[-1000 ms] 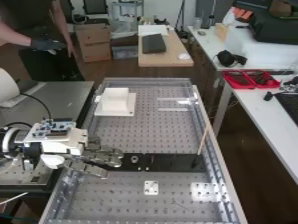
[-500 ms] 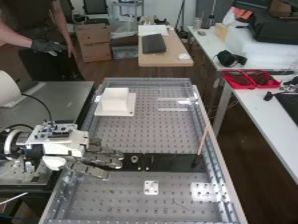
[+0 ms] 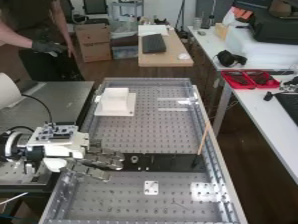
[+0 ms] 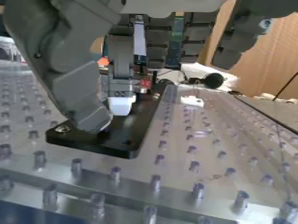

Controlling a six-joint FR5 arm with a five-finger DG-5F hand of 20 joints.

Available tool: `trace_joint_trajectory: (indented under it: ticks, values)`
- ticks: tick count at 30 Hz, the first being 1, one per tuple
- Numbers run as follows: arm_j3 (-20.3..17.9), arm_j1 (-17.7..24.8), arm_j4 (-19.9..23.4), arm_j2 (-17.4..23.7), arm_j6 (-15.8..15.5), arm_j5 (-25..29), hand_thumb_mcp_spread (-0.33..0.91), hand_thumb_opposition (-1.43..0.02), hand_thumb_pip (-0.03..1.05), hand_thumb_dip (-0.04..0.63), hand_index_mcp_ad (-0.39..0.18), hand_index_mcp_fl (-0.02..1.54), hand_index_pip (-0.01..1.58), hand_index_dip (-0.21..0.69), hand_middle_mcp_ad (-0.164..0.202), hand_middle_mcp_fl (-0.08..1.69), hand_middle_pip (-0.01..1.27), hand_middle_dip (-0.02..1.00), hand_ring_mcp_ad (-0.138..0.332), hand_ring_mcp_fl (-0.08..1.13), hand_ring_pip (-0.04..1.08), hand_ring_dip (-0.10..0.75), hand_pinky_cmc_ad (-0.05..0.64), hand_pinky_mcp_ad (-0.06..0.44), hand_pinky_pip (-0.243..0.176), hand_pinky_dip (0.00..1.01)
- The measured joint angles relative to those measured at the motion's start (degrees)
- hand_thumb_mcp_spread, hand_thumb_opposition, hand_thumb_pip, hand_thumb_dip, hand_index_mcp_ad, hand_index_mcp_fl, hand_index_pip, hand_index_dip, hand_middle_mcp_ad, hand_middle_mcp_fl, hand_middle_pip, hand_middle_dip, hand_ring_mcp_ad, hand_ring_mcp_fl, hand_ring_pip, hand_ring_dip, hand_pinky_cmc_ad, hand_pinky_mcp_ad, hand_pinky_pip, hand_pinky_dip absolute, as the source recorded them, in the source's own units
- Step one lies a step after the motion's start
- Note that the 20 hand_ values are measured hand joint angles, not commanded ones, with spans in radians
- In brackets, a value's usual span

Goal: Grab the smaller nut and place it in the white container

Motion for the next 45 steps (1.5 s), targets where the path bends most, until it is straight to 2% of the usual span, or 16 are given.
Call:
trace_joint_trajectory:
  ticks: [30, 45]
  values:
    - [0.7, -0.2, -0.8, -0.5, -1.2, -0.7, 0.4, -0.81, 0.76, 0.223, -0.131, 0.0, 1.56, 0.171, 0.035, 0.06, 0.12, 0.22, 0.11, 0.02, 0.09, 0.101, 0.302, 0.215, -0.042, 0.18]
    - [0.7, -0.1, -0.4, -0.7, -0.9, -0.7, 0.42, -0.81, 0.76, 0.229, -0.127, 0.1, 1.56, 0.164, 0.031, 0.06, 0.12, 0.22, 0.108, 0.02, 0.09, 0.101, 0.298, 0.215, -0.042, 0.18]
